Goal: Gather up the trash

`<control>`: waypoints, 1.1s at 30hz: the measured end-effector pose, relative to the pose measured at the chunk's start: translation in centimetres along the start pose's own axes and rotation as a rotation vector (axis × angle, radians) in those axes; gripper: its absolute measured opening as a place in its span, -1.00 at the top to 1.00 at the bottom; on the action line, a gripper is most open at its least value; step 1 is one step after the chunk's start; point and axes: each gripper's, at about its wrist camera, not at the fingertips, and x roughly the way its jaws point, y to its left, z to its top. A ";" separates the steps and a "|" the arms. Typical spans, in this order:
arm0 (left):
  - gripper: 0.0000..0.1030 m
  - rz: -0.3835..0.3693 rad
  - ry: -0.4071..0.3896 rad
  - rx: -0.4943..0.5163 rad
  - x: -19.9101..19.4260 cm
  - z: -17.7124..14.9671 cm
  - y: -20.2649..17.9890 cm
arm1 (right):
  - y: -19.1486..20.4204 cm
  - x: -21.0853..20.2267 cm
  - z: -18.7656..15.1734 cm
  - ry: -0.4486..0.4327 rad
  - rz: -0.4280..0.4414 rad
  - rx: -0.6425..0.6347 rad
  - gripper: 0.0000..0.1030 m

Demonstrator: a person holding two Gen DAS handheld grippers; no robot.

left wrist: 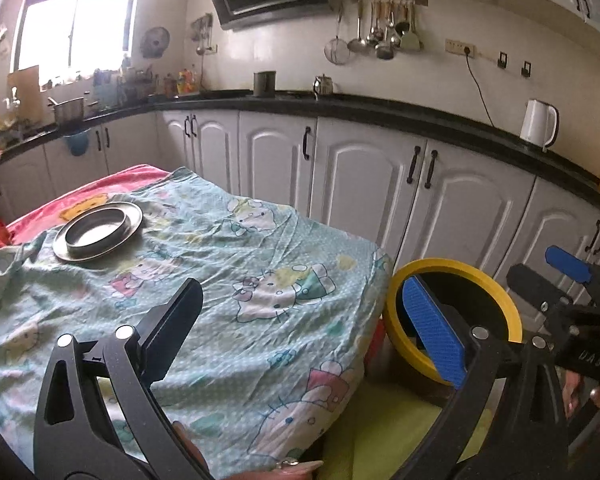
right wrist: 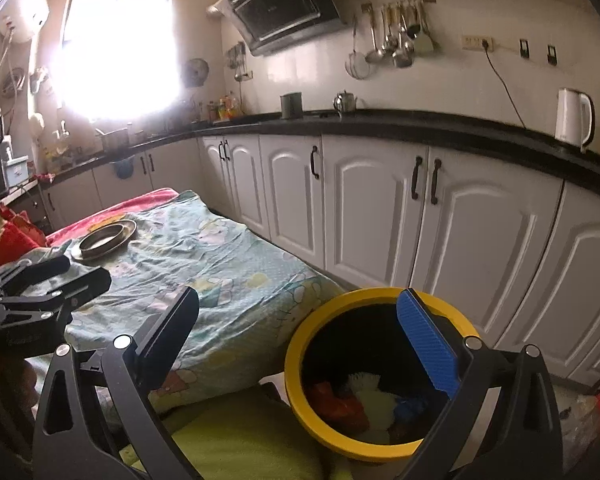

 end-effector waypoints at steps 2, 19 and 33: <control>-0.79 0.005 -0.024 -0.012 -0.6 -0.6 0.1 | 0.2 -0.5 -0.6 -0.018 -0.011 -0.005 -0.88; -0.79 -0.007 -0.039 -0.049 -0.7 -1.5 0.7 | 0.3 0.0 -1.4 0.013 -0.028 0.005 -0.88; -0.79 0.003 -0.043 -0.046 -0.8 -1.5 0.7 | 0.4 0.1 -1.6 0.017 -0.028 0.006 -0.88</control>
